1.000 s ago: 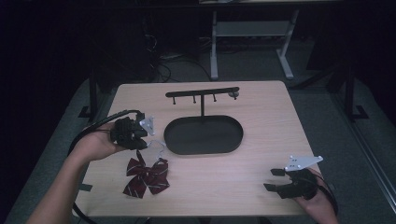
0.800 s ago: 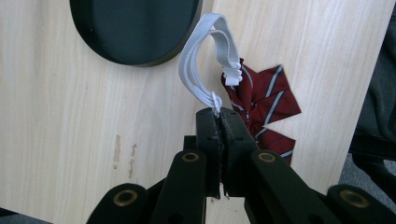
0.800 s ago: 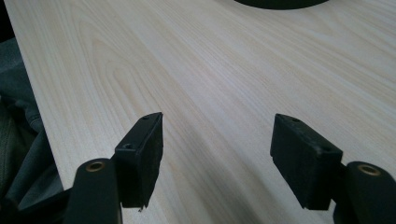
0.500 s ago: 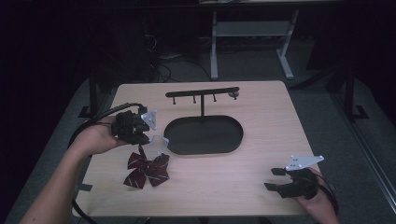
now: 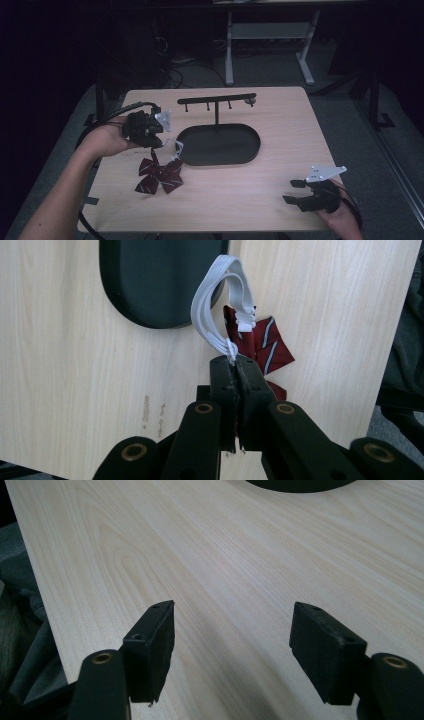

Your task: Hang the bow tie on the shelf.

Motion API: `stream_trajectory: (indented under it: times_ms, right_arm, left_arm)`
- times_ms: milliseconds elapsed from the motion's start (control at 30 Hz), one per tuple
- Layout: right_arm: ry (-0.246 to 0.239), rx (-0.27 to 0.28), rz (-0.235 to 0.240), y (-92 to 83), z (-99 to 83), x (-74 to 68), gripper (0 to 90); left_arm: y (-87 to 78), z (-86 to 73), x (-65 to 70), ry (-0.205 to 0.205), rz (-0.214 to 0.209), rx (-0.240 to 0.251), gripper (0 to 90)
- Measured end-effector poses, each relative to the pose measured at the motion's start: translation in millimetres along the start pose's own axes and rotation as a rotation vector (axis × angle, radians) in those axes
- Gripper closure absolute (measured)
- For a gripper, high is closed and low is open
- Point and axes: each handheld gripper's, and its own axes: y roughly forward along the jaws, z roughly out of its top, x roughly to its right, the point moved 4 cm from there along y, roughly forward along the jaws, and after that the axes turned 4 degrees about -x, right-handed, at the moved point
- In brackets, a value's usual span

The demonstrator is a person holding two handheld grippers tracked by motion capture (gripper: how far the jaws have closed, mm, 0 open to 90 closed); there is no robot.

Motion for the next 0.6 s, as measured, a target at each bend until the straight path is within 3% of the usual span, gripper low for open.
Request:
stream_trajectory:
  times_ms: [567, 600]
  right_arm:
    - [0.007, 0.005, 0.003, -1.3, 0.2, 1.3, 34.0]
    - [0.007, 0.006, 0.002, -1.4, 0.2, 1.5, 34.0]
  left_arm:
    - [-11.1, 12.6, -20.5, -0.019, 0.000, 0.000, 87.7]
    - [-12.8, 13.3, -22.3, -0.006, 0.000, -0.005, 87.7]
